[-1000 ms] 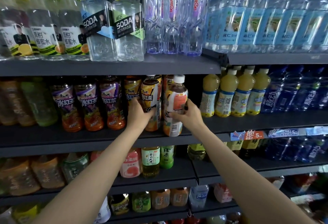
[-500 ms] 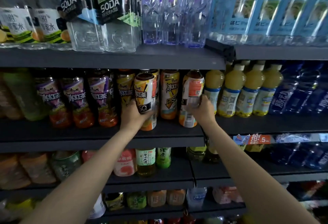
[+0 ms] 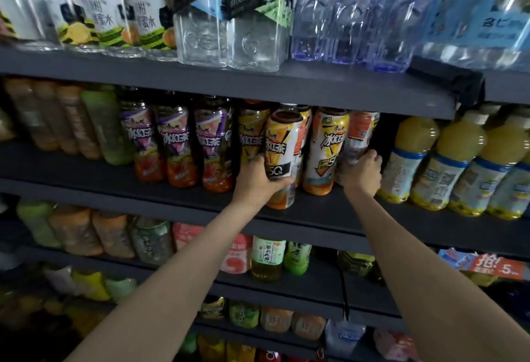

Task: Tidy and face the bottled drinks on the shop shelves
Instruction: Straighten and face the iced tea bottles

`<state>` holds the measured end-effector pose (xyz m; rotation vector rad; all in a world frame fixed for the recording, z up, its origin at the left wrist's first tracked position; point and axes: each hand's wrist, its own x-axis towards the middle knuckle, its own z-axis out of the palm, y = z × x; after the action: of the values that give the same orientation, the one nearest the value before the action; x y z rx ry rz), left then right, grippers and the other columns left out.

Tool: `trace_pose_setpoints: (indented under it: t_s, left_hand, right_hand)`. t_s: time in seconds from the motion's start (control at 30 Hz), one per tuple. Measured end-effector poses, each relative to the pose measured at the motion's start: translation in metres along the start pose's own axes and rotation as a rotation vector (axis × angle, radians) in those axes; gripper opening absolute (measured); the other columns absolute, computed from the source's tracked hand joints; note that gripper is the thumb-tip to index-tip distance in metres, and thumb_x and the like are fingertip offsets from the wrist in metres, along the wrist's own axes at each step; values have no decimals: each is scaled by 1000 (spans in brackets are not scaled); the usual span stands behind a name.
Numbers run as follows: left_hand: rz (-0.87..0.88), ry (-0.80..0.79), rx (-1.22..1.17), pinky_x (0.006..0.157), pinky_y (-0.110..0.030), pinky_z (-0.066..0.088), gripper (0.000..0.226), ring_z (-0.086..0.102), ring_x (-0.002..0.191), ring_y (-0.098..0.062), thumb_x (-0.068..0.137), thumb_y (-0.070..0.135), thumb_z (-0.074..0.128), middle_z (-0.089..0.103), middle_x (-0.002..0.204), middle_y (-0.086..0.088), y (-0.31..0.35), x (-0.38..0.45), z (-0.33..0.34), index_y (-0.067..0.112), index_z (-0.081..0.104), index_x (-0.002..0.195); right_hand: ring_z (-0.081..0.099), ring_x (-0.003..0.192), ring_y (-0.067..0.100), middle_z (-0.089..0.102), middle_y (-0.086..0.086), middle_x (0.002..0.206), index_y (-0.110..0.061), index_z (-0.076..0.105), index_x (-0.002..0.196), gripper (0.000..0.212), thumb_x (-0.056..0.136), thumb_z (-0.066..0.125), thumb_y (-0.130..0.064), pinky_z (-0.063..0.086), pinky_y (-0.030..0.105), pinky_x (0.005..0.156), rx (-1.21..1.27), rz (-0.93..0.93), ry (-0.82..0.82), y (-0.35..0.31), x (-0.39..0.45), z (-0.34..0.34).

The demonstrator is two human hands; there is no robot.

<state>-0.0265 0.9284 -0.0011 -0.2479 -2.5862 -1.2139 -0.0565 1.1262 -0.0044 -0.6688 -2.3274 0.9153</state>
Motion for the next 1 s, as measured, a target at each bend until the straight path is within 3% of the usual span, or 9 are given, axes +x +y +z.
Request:
trace_pose_setpoints:
  t_s: [0.1, 0.23, 0.37, 0.53, 0.63, 0.73, 0.8, 0.9, 1.0]
  left_hand:
    - [4, 4, -12, 82, -22, 40, 61, 56, 112, -22, 73, 37, 77, 60, 121, -8, 0, 0, 0, 7, 53, 120]
    - [5, -6, -32, 84, -21, 40, 61, 56, 113, -21, 73, 37, 77, 59, 124, -7, -1, 0, 1, 8, 52, 121]
    - [8, -15, -37, 86, -23, 42, 61, 56, 114, -21, 74, 36, 76, 59, 124, -7, -1, 0, 0, 7, 51, 122]
    - [4, -83, 36, 89, -24, 40, 63, 51, 120, -22, 76, 31, 75, 55, 130, -9, -4, -6, 4, 5, 46, 126]
    - [6, -129, 54, 95, -27, 40, 70, 50, 122, -22, 72, 31, 78, 54, 132, -9, -6, -7, 4, 6, 45, 128]
    - [41, -165, 56, 98, -28, 40, 76, 50, 122, -21, 68, 33, 82, 54, 133, -8, 2, -7, 11, 8, 45, 130]
    - [61, -194, 42, 99, -30, 42, 79, 51, 122, -22, 67, 37, 81, 54, 133, -6, 12, -11, 23, 11, 44, 132]
    - [83, -206, 2, 95, -31, 43, 77, 52, 120, -24, 68, 43, 79, 56, 130, -6, 32, -16, 47, 14, 45, 131]
    - [77, -231, -25, 89, -30, 43, 69, 54, 116, -26, 74, 37, 76, 58, 126, -8, 48, -18, 65, 14, 45, 131]
  right_hand:
    - [35, 130, 41, 33, 24, 142, 3, 29, 138, 57, 91, 58, -13, 36, 49, 99, 24, 62, -1, -3, 9, 8]
    - [38, 127, 42, 40, 28, 138, 5, 36, 137, 66, 86, 65, -26, 33, 47, 105, 95, 65, -109, 11, 18, 10]
    - [44, 123, 42, 47, 27, 132, 6, 37, 134, 55, 87, 61, -9, 39, 47, 98, 34, 0, -92, 23, 15, 8]
    - [39, 126, 41, 39, 25, 138, 4, 29, 138, 61, 89, 61, -14, 39, 46, 96, -4, 36, -34, 9, 9, 9]
    - [42, 124, 40, 43, 25, 133, 5, 35, 132, 59, 87, 66, -16, 38, 43, 96, 58, 28, -79, 19, 9, 0]
    - [51, 115, 32, 54, 18, 120, 3, 46, 123, 50, 86, 68, -22, 41, 36, 87, 219, -76, -58, 32, -2, -18]
    - [56, 108, 25, 59, 10, 113, -3, 53, 119, 44, 89, 63, -33, 46, 33, 86, 375, -87, -117, 35, -15, -30]
    - [59, 106, 21, 63, 2, 109, -13, 59, 113, 35, 91, 56, -41, 49, 44, 96, 530, -119, -282, 33, -33, -44]
    - [60, 100, 16, 63, -2, 101, -14, 56, 112, 38, 84, 66, -37, 50, 36, 90, 472, -218, -358, 29, -44, -55]
